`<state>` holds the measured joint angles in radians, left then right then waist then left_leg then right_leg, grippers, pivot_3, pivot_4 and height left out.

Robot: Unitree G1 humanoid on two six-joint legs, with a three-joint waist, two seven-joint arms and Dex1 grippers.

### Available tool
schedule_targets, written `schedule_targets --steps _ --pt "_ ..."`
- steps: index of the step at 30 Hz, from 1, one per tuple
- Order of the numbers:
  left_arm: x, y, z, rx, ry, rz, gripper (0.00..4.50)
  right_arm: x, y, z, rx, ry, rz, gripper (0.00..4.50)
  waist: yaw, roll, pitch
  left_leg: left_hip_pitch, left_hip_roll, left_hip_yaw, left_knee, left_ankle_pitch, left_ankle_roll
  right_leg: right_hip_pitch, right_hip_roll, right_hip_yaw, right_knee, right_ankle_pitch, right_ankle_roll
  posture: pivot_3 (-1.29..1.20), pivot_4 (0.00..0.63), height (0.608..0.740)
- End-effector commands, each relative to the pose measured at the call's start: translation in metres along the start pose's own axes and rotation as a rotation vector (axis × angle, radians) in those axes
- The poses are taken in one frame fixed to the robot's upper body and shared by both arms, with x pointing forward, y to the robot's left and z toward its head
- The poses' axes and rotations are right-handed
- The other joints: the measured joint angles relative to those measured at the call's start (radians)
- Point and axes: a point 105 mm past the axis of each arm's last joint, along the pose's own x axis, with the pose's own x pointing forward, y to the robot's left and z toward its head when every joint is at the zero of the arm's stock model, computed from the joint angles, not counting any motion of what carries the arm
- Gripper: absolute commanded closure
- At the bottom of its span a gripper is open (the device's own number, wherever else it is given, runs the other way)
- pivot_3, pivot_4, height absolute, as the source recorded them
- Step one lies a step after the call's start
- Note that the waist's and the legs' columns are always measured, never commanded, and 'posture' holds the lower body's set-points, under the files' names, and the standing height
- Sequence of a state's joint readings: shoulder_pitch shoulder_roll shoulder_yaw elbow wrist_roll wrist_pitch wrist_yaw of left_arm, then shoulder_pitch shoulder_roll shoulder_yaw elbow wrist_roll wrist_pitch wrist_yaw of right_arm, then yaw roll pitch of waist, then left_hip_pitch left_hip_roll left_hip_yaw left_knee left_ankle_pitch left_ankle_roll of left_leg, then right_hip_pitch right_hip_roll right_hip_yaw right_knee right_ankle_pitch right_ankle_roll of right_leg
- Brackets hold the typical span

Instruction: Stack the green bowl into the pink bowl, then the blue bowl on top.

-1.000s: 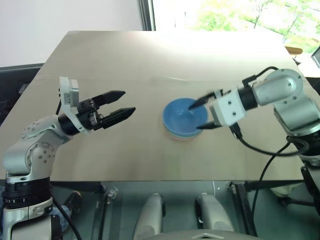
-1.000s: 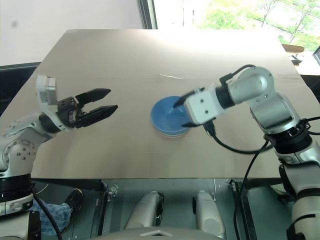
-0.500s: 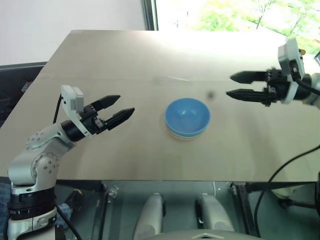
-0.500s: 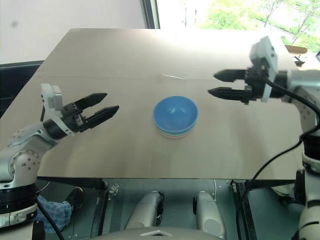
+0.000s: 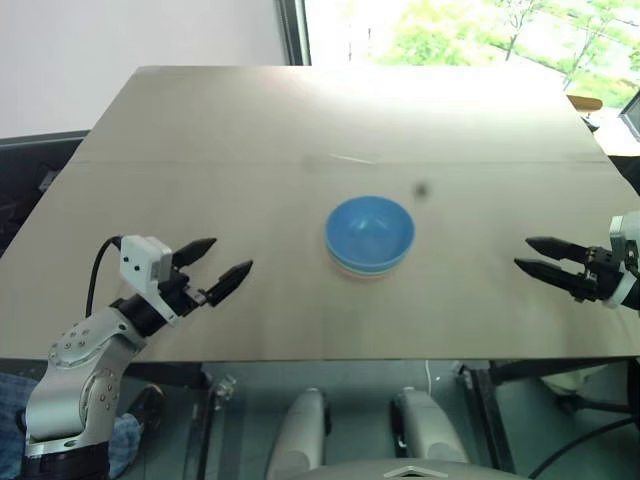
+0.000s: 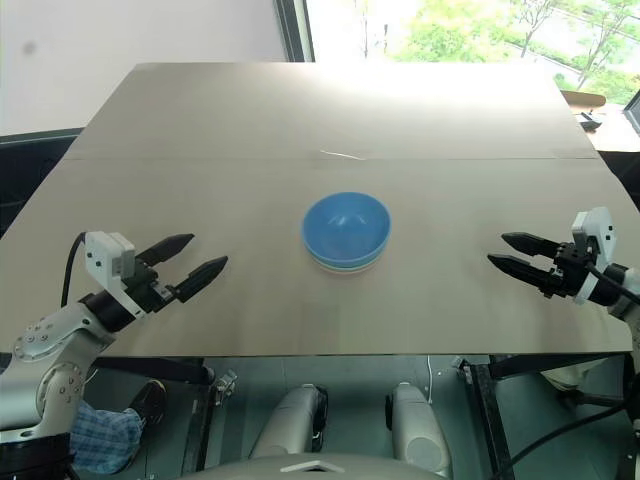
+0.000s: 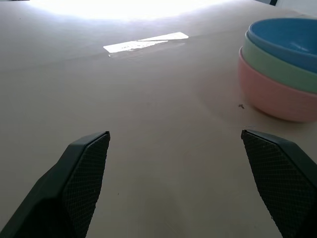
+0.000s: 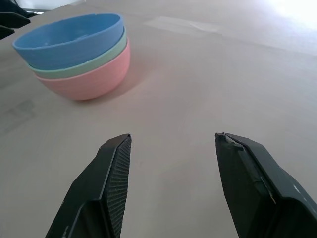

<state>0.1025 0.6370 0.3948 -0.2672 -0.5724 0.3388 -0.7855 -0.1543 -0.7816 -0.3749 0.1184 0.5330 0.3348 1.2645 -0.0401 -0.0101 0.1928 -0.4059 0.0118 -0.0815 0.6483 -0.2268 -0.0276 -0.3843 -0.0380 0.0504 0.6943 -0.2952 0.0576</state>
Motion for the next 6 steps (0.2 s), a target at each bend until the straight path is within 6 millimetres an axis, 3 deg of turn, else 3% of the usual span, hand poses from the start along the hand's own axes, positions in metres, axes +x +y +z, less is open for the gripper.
schedule_targets --steps 1,6 --pt "-0.0054 0.0033 0.0144 0.060 -0.028 0.002 0.00 -0.0045 0.0041 0.0049 -0.062 -0.015 0.039 1.67 0.002 0.000 0.000 0.002 0.000 0.000 0.000 0.000 0.000 0.002 0.000 0.000 -0.001 0.000 0.000 0.00 0.150 0.740" --pt "-0.0076 0.0047 0.0175 0.088 -0.019 -0.014 0.00 -0.0008 0.0060 0.0096 -0.106 -0.070 0.056 1.67 0.002 0.000 0.000 0.007 0.000 0.001 -0.002 0.000 0.000 0.007 0.000 0.000 -0.002 0.000 0.000 0.00 0.150 0.740"
